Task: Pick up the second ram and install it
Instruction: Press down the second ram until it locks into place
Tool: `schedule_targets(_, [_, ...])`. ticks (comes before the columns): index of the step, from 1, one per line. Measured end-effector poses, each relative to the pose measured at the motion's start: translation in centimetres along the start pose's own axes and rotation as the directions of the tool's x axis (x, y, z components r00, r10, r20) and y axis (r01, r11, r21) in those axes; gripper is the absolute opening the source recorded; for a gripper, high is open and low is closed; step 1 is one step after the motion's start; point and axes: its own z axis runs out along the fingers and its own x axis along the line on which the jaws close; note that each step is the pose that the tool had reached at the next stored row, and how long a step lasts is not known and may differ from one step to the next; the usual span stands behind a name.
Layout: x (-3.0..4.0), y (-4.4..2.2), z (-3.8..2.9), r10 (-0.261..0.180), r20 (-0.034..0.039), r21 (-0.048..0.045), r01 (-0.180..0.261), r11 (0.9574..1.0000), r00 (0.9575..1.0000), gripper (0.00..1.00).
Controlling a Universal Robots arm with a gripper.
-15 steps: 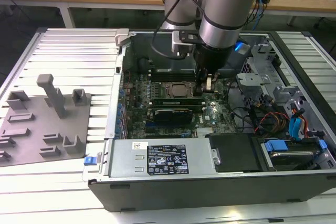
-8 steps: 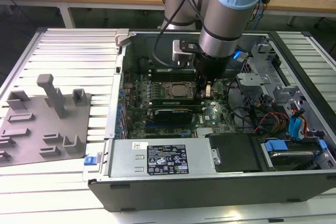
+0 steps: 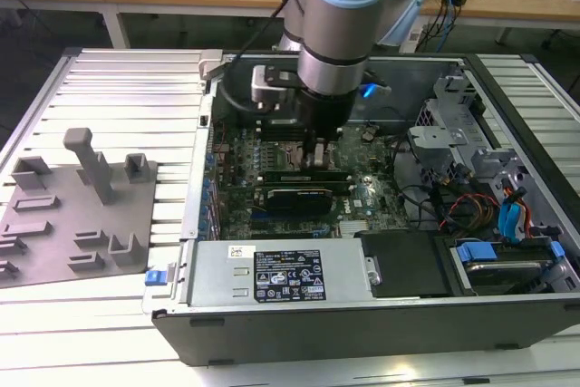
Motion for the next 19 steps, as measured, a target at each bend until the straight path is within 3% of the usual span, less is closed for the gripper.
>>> schedule_targets(4, [0.2, 3.4, 0.34, 0.0, 0.0001, 0.0044, 0.0, 1.0, 1.0, 0.11])
schedule_targets(10, [0.27, 3.79, 0.96, 0.0, 0.0031, 0.004, 0.0, 1.0, 1.0, 0.11])
schedule_targets(13, [0.24, 3.78, 0.77, 0.0, 0.0052, 0.0051, 0.0, 1.0, 1.0, 0.11])
schedule_targets(14, [0.18, 3.4, 0.34, -0.001, 0.0047, 0.0048, 0.001, 1.0, 1.0, 0.11])
schedule_targets(16, [0.1, 1.97, 0.25, 0.0, 0.0039, 0.0019, 0.0, 1.0, 1.0, 0.11])
schedule_targets(17, [0.0, 0.55, 0.2, 0.0, 0.0037, -0.0016, 0.0, 1.0, 1.0, 0.11])
schedule_targets(18, [-0.06, -0.39, 0.15, 0.0, 0.0034, -0.0031, 0.0, 1.0, 1.0, 0.11])
schedule_targets(19, [-0.09, -0.65, -0.03, 0.0, 0.0035, -0.0029, 0.0, 1.0, 1.0, 0.11])
